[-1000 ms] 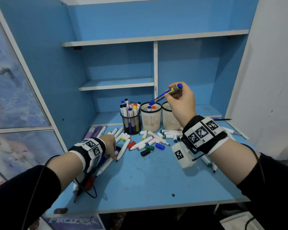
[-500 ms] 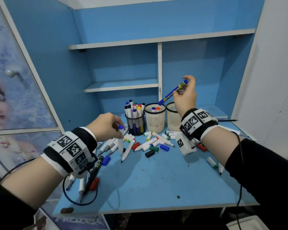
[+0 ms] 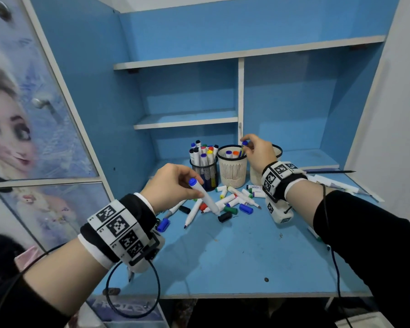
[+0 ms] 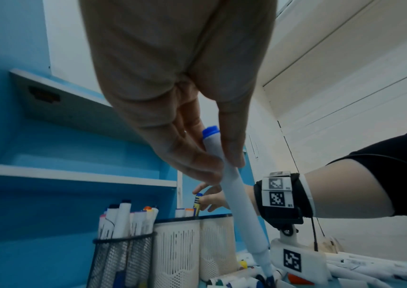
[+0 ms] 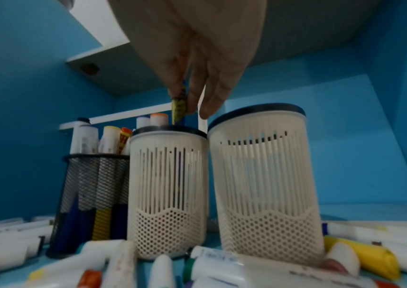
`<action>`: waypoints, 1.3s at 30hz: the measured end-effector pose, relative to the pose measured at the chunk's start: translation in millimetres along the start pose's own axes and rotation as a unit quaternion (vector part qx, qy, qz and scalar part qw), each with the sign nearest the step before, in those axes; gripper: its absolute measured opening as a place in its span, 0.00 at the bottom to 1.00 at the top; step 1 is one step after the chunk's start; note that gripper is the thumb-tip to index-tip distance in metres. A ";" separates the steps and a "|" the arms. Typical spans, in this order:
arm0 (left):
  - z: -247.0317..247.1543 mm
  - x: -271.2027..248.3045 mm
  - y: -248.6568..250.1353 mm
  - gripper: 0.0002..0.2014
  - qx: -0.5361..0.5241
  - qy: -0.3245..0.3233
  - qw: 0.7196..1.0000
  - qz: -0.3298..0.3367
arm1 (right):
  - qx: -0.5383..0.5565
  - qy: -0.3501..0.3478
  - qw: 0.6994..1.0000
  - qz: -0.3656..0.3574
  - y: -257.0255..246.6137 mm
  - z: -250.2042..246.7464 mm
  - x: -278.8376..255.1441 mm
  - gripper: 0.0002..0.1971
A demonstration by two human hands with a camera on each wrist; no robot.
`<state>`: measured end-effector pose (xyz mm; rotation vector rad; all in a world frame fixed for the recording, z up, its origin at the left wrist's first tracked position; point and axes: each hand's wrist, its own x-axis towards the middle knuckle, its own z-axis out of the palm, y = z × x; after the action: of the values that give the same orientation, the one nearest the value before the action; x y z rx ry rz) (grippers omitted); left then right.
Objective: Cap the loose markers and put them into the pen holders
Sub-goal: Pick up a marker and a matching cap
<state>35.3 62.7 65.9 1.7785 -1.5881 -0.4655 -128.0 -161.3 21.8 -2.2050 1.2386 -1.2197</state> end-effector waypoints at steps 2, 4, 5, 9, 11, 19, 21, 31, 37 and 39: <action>5.4 -2.6 -2.3 0.09 -0.035 -0.007 0.999 -0.012 | -0.052 -0.045 0.998 -0.002 2.5 1.4 2.1 0.13; 11.1 -6.0 -4.6 0.11 -0.072 -0.018 0.997 -0.025 | -0.088 -0.081 0.993 0.000 3.8 1.6 4.2 0.13; 14.2 -7.9 -5.8 0.11 -0.091 -0.026 0.995 -0.033 | -0.097 -0.093 0.991 0.001 4.1 1.0 5.1 0.13; 27.1 -17.9 -15.5 0.09 -0.164 -0.050 0.983 -0.060 | -0.085 -0.071 0.994 -0.005 2.1 -4.3 4.9 0.15; 33.4 -24.1 -23.3 0.10 -0.203 -0.053 0.975 -0.078 | -0.077 -0.043 0.996 -0.025 0.3 -7.4 -0.5 0.15; 56.6 -62.8 -65.0 0.08 -0.343 -0.040 0.921 -0.181 | -0.208 -0.290 0.923 -0.145 5.6 -14.0 -40.4 0.14; 62.5 -72.4 -70.7 0.08 -0.373 -0.023 0.907 -0.196 | -0.257 -0.382 0.871 -0.168 8.2 -14.4 -46.6 0.12; 106.8 -80.7 -62.6 0.07 -0.531 0.023 0.823 -0.200 | -0.359 -0.476 0.785 -0.168 0.6 -0.5 -52.1 0.09; 118.5 -72.5 -60.5 0.08 -0.544 0.023 0.819 -0.180 | -0.362 -0.471 0.789 -0.158 -3.5 6.5 -50.8 0.16; 121.3 -71.3 -61.4 0.08 -0.537 0.025 0.824 -0.176 | -0.366 -0.473 0.786 -0.158 -5.1 6.9 -50.3 0.16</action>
<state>-15.6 100.6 -73.9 1.1192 -0.6360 -1.1899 -132.6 -118.1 -5.1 -2.9821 0.9446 0.5156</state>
